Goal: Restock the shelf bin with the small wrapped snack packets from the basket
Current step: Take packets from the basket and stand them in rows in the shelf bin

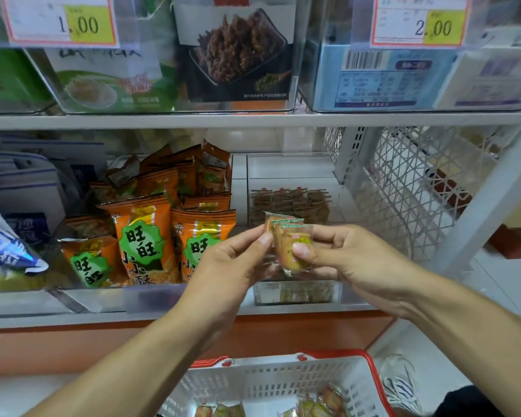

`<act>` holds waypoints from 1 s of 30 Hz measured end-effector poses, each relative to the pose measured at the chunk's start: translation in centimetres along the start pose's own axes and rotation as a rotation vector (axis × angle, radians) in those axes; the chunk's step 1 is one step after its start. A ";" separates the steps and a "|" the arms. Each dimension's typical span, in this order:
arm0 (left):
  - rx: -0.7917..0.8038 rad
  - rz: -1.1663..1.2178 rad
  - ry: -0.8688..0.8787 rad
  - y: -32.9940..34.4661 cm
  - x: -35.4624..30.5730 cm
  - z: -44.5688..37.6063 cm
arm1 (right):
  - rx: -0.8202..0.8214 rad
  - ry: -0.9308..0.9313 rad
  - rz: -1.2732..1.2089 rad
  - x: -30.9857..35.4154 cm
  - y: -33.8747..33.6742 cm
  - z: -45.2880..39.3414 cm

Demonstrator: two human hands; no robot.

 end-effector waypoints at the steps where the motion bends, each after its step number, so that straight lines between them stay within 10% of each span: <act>1: 0.005 0.004 -0.001 0.1 0.2 -0.1 | -0.009 0.002 0.021 -0.1 0.0 -0.1; 9: 0.101 -0.361 0.055 1.0 1.1 -0.1 | -0.085 0.018 0.025 0.1 -2.1 -1.4; 13: 0.269 -1.004 0.276 1.0 2.2 0.6 | -0.576 0.015 0.756 -0.4 -5.7 -3.5; 16: 0.364 -1.288 0.338 1.0 3.1 0.6 | -0.555 0.166 1.173 -2.0 -7.4 -5.7; 30: 0.439 -1.485 0.296 0.6 5.3 0.5 | -0.571 0.314 0.953 -7.0 -10.4 -11.2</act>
Point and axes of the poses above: each hand's wrist, its own z-axis away from the middle knuckle, its own y-axis out of the palm, x = y × z, the point moved 1 cm from there along -z, towards the middle knuckle, and after that the axes turned 13 degrees about z, right-handed, at the moved point
